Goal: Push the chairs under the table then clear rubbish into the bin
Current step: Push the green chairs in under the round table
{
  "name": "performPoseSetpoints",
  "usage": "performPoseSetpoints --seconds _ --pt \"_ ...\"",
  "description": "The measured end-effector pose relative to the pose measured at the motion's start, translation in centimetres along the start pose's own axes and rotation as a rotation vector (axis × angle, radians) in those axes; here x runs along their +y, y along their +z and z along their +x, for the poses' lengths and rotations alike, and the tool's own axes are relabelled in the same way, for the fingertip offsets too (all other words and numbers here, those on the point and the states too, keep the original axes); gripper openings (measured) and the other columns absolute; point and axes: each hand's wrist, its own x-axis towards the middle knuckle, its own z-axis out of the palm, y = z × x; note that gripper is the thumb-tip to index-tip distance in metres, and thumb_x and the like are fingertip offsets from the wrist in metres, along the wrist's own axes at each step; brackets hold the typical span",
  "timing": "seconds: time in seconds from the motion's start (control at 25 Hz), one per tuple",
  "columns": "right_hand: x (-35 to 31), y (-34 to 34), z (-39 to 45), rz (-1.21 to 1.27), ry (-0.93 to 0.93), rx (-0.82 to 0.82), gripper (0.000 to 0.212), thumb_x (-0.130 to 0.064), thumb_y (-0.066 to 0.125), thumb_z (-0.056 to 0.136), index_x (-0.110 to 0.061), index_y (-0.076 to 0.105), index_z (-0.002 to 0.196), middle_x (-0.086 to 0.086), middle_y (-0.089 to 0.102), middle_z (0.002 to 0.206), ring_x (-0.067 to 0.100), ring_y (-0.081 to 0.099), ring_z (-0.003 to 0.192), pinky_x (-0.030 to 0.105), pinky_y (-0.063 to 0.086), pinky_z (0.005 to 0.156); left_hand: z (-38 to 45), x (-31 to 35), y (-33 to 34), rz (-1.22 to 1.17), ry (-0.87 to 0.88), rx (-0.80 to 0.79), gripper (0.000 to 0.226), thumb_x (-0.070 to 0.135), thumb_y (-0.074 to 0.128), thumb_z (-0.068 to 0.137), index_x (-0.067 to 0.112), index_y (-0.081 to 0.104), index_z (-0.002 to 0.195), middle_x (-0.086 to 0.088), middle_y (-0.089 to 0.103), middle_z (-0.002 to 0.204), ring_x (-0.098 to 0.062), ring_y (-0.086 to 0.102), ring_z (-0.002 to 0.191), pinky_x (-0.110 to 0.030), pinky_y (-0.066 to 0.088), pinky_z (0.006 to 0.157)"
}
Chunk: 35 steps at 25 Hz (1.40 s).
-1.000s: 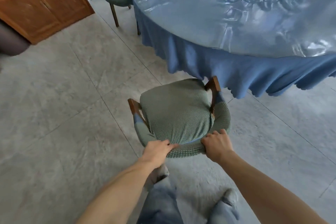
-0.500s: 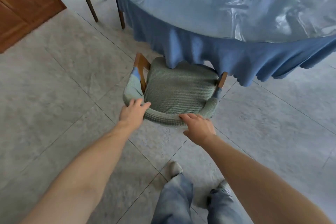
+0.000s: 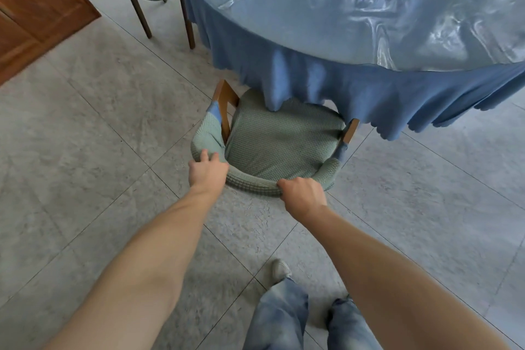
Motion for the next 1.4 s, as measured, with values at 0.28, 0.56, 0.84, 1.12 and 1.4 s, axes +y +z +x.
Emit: performPoseSetpoints --seconds 0.28,0.56,0.84,1.12,1.4 --pt "-3.3 -0.4 1.3 0.212 -0.091 -0.193 0.07 -0.03 0.058 0.093 -0.022 0.023 0.153 -0.003 0.035 0.156 0.024 0.047 0.133 0.042 0.05 0.1 3.6 -4.3 -0.7 0.085 -0.066 -0.085 0.045 0.015 0.043 0.097 0.027 0.052 0.139 -0.008 0.034 0.151 -0.033 0.021 0.144 -0.041 0.044 0.091" --pt "1.3 -1.6 -1.7 0.252 0.047 -0.236 0.065 -0.045 0.052 0.096 -0.028 0.025 0.153 -0.002 0.034 0.157 0.026 0.041 0.138 0.046 0.042 0.107 0.3 1.3 -5.6 -0.066 0.24 -0.244 0.044 0.036 0.067 0.087 0.028 0.056 0.128 -0.002 0.059 0.124 -0.026 0.054 0.117 -0.049 0.043 0.1" --pt "19.1 -5.6 -12.4 0.298 0.474 -0.126 0.051 -0.046 0.044 0.1 -0.026 0.04 0.146 0.006 0.05 0.146 0.03 0.048 0.13 0.043 0.041 0.105 -2.3 18.8 -16.2 -0.244 0.67 -0.233 0.059 0.044 0.065 0.089 0.027 0.049 0.143 -0.002 0.053 0.143 -0.025 0.05 0.13 -0.038 0.041 0.107" --pt "38.8 -6.1 -25.6 0.44 0.819 0.052 0.051 -0.05 0.047 0.097 -0.03 0.043 0.144 0.004 0.054 0.141 0.026 0.051 0.128 0.039 0.045 0.101 -5.6 37.1 -29.8 -0.109 0.876 -0.091 0.056 0.042 0.053 0.096 0.023 0.044 0.147 -0.002 0.045 0.151 -0.025 0.044 0.135 -0.036 0.038 0.109" --pt "56.5 -6.3 -34.5 0.527 0.913 0.09 0.051 -0.054 0.046 0.096 -0.031 0.044 0.142 -0.001 0.056 0.14 0.022 0.052 0.128 0.036 0.044 0.101 -6.8 54.1 -40.5 -0.056 0.876 -0.102 0.059 0.046 0.056 0.093 0.028 0.043 0.147 0.001 0.044 0.151 -0.022 0.043 0.135 -0.034 0.041 0.102"
